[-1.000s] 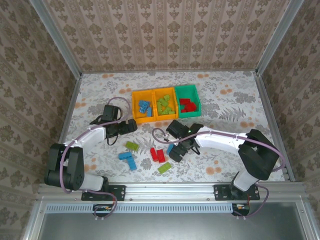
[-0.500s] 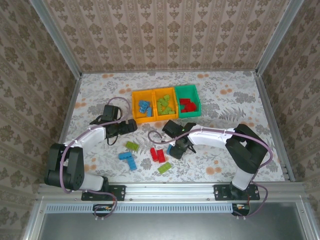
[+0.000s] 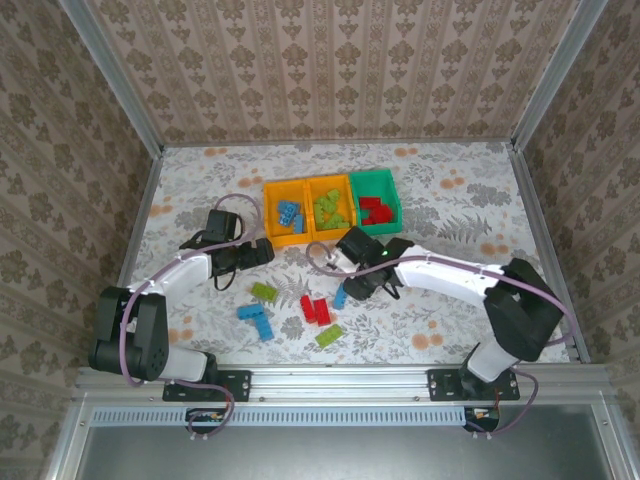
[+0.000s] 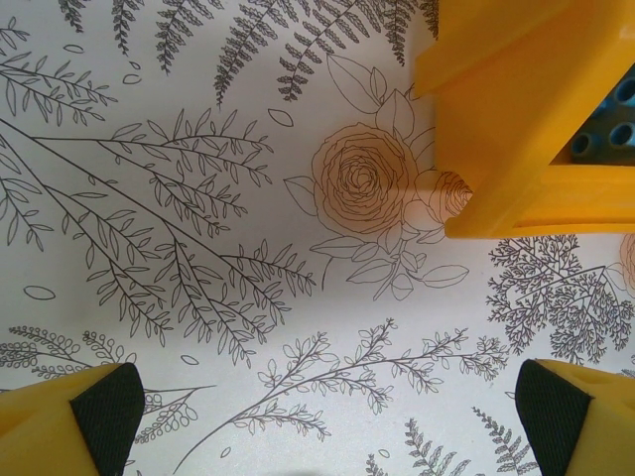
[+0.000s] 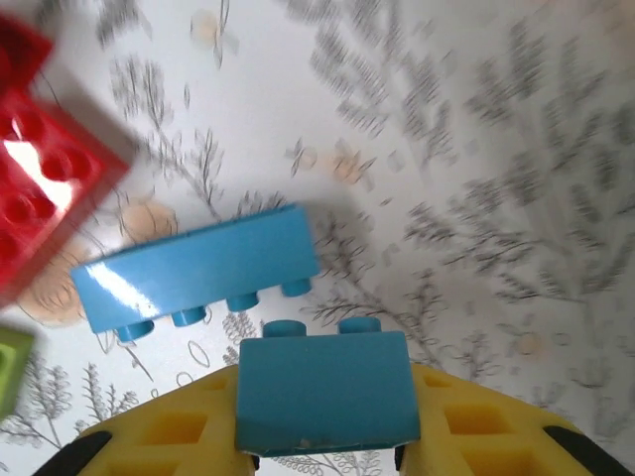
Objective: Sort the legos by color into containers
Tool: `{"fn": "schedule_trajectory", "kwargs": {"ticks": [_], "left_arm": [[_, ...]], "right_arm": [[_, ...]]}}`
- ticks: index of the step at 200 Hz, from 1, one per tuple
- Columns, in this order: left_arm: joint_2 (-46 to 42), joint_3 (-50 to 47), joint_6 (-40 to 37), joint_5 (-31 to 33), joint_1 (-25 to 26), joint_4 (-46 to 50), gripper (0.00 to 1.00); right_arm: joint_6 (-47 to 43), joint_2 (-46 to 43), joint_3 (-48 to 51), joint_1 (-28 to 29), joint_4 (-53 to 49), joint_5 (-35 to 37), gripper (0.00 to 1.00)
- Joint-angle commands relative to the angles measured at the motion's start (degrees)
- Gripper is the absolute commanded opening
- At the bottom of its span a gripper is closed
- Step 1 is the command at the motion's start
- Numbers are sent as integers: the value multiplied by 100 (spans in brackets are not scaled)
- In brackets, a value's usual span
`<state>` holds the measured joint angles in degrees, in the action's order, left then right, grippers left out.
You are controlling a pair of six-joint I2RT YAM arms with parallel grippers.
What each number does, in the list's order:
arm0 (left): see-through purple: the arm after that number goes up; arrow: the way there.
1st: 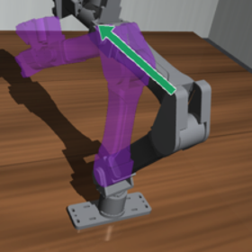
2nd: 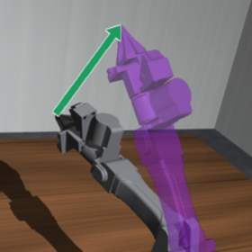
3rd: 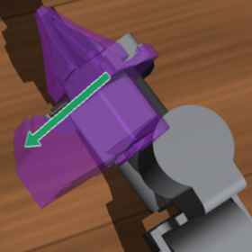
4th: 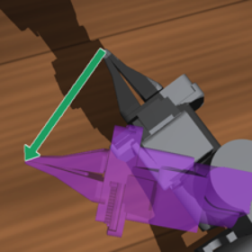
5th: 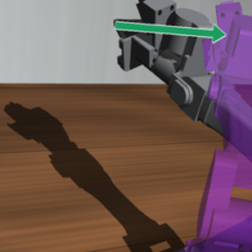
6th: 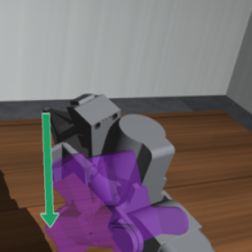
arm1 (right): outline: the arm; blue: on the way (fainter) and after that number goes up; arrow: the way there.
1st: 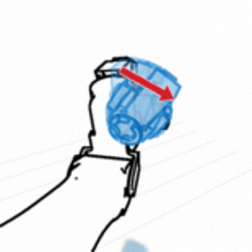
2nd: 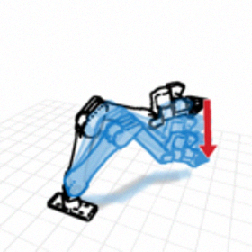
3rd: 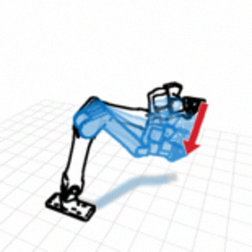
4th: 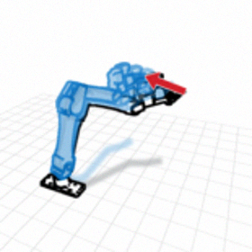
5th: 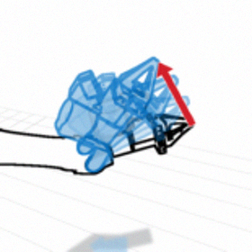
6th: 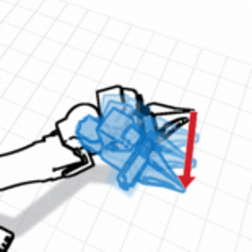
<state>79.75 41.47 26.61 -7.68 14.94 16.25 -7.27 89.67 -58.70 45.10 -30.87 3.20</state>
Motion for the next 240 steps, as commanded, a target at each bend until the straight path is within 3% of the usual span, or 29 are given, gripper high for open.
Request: {"fn": "schedule_trajectory", "kwargs": {"ticks": [1, 29, 77, 116, 153, 196, 231, 240], "left_arm": [[-42, 27, 73, 6, 9, 32, 100], [-124, -14, 68, 42, 18, 43, 100], [-226, -69, 72, 43, 26, 74, 100], [-335, -129, 61, 95, 27, 99, 100], [-385, -149, 60, 75, 36, 96, 100], [-526, -211, -2, 223, 87, 77, 100], [-548, -186, -98, 232, 157, 89, 100], [-552, -169, -144, 232, 207, 79, 100]], "right_arm": [[474, -390, -75, -184, 617, -558, 34], [1404, -308, -290, -383, 1532, -1239, 33], [3391, 1268, -2059, -488, 1421, -1746, 30], [4931, 2216, -2844, -710, 2081, -2412, 30], [5412, 2853, -3739, -741, 1418, -1975, 36], [5614, 3133, -4105, -784, 1393, -1729, 38], [5664, 3284, -4255, -819, 1342, -1777, 53], [5636, 3275, -4269, -821, 1352, -1790, 66]]}}
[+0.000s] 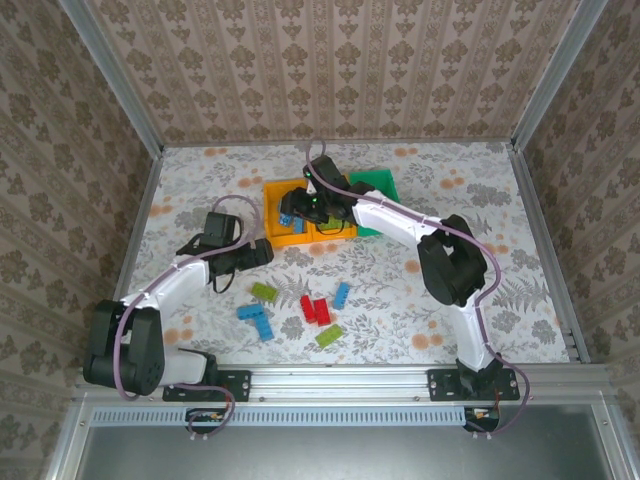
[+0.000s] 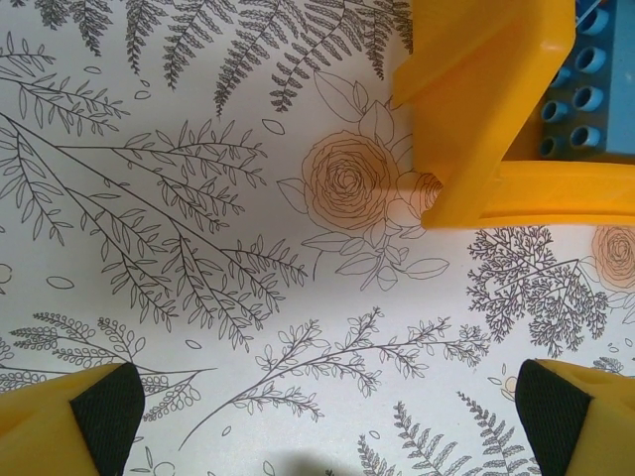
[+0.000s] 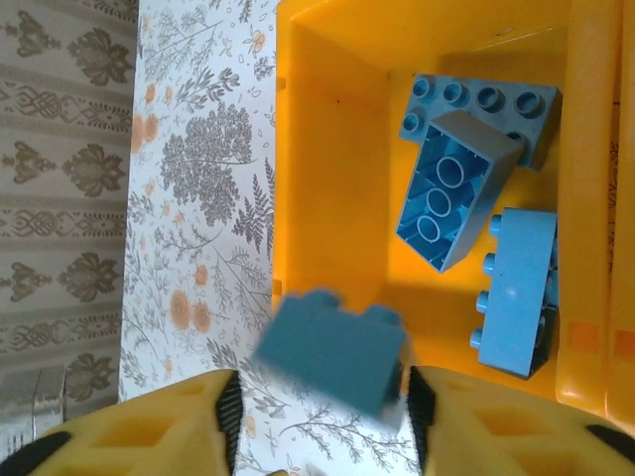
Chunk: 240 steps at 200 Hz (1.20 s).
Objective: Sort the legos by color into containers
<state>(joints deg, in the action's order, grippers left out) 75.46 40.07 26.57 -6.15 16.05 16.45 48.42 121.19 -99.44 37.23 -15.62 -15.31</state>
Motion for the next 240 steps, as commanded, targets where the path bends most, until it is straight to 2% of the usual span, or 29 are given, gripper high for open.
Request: {"fn": "schedule_trajectory", "kwargs": {"ticks": [1, 9, 26, 49, 80, 117, 142, 186, 240], "left_arm": [[-126, -28, -141, 83, 107, 60, 100], [-128, 3, -210, 104, 179, 63, 100], [-205, 95, -396, 297, 442, 116, 100], [-526, 149, -901, 506, 972, 17, 100], [-624, 423, -1652, 294, 1798, 169, 100], [151, 1059, -2048, 397, 2866, 845, 100], [863, 1502, -2095, 548, 3519, 979, 100], [1882, 2223, -1967, 256, 3798, 1221, 98], [2670, 2847, -2083, 75, 3923, 1608, 90]], "right_arm": [[60, 124, -192, -33, -176, 62, 68], [31, 97, -190, -28, -181, 63, 80], [-58, -20, -128, -32, -201, 84, 88], [-161, -467, 312, -34, -40, 297, 92], [-287, -1353, 1264, -131, 258, 815, 98], [-438, -2519, 2424, -431, 222, 1500, 100], [-464, -3231, 3075, -678, -19, 2045, 99], [-233, -4497, 4145, -1204, -538, 2754, 100], [14, -5821, 5249, -1861, -680, 2897, 100]]}}
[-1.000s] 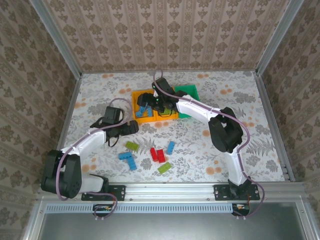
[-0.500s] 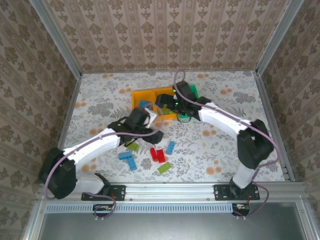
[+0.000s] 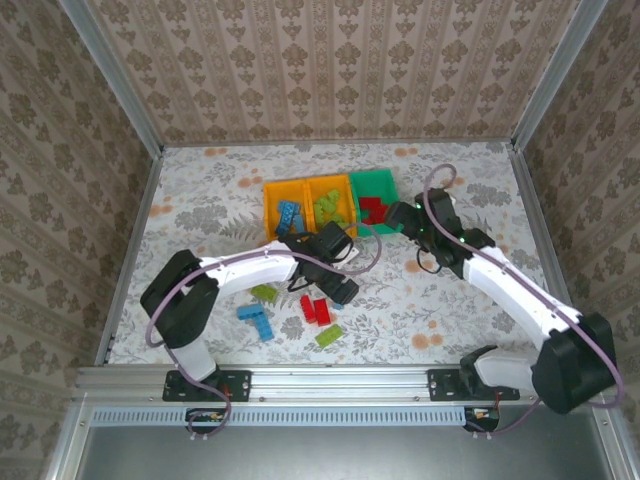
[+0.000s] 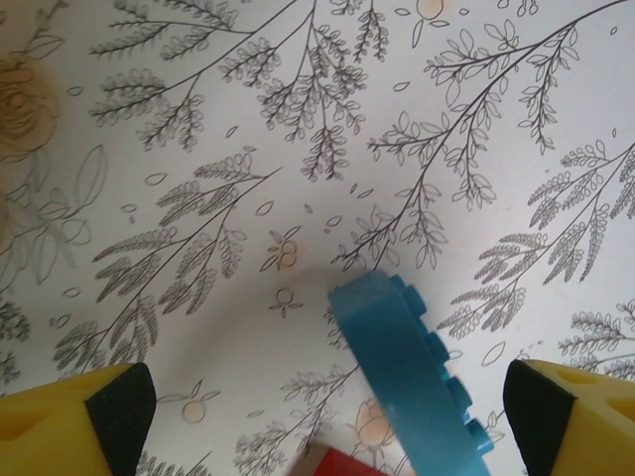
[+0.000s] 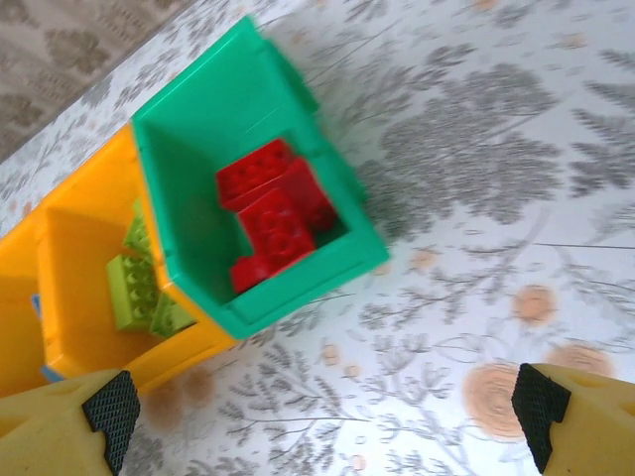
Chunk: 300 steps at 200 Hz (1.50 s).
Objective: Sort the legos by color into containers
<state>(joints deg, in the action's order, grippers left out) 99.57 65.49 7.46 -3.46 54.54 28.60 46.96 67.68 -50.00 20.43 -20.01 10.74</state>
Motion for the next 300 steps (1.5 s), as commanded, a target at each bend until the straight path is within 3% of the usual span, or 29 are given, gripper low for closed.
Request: {"fn": "schedule_trajectory", "kwargs": {"ticks": [1, 56, 103, 141, 167, 207, 238, 257, 300], "left_arm": [[271, 314, -178, -200, 78, 397, 90], [663, 481, -298, -312, 227, 576, 78], [899, 642, -333, -322, 230, 603, 44], [751, 651, -166, -137, 139, 489, 28], [223, 472, 150, -159, -254, 107, 23], [-928, -249, 1000, -685, -1606, -1176, 24], [-1095, -114, 1081, -632, -2302, -1296, 26], [-855, 242, 1013, -413, -2533, -990, 26], [-292, 580, 1335, -594, -3121, -831, 25]], "right_arm": [[162, -495, 314, -193, -254, 290, 100], [186, -976, 623, -551, -454, 261, 100], [173, -786, 535, -612, -595, 136, 100], [179, -695, 527, -617, -562, 77, 99], [173, -613, 596, -616, -433, -83, 100], [278, -281, 855, -572, 33, -783, 100], [-26, 168, 843, 54, 469, -1052, 98], [-411, 647, 416, 707, 126, -776, 97], [-565, 1921, -544, 1949, -529, -588, 93]]}}
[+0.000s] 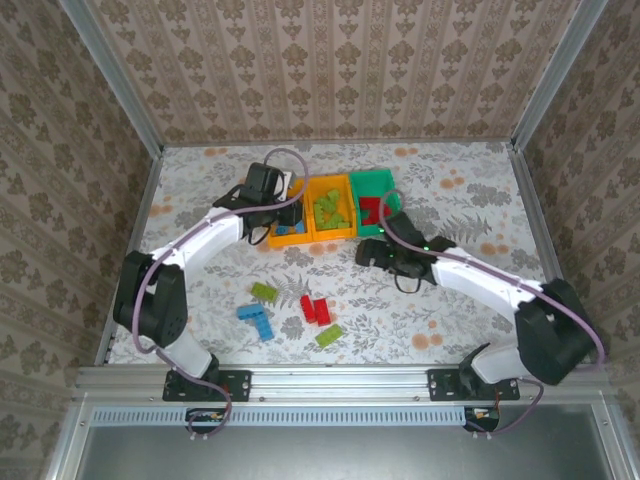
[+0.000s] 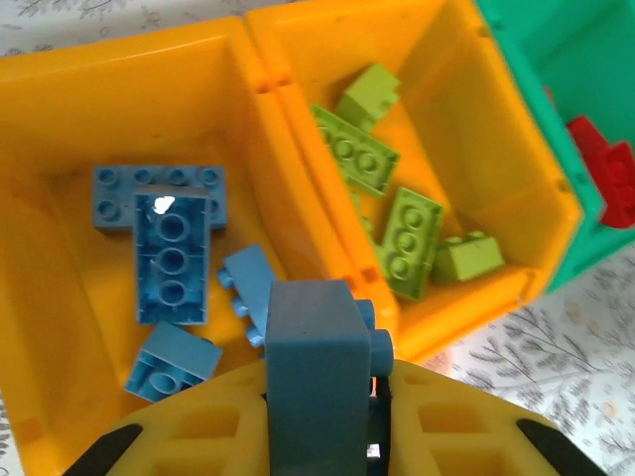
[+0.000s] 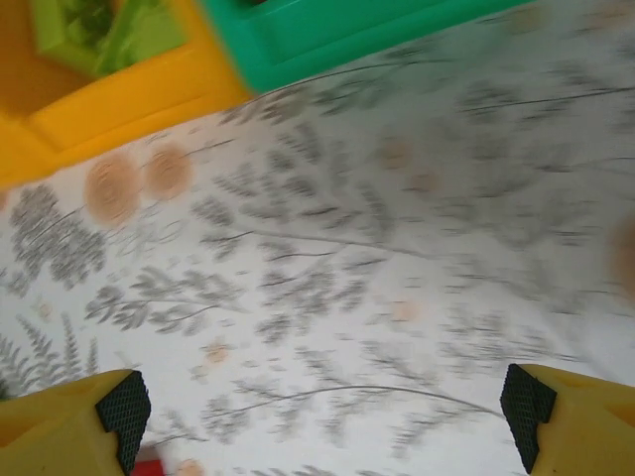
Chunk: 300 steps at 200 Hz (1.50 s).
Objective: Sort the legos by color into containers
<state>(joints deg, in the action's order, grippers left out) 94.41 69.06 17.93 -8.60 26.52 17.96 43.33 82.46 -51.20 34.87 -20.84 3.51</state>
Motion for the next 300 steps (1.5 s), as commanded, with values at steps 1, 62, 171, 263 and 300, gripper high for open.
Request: {"fn": "schedule_trajectory", "kwargs": {"ticks": [1, 62, 171, 263, 300], "left_arm": [[225, 223, 298, -85, -330, 229, 25], [540, 443, 242, -123, -473, 168, 26], [488, 290, 407, -318, -447, -49, 48], [-188, -251, 343, -175, -542, -22, 76], [-329, -471, 375, -168, -648, -20, 77]], "right_arm": [[-202, 463, -433, 539, -447, 134, 93], [-220, 1087, -839, 1394, -697, 10, 85], [-121, 2198, -2130, 2532, -1429, -88, 79], [-385, 2928, -2879, 2833, -1930, 14, 61], [-446, 3166, -3117, 2859, -2239, 120, 53]]}}
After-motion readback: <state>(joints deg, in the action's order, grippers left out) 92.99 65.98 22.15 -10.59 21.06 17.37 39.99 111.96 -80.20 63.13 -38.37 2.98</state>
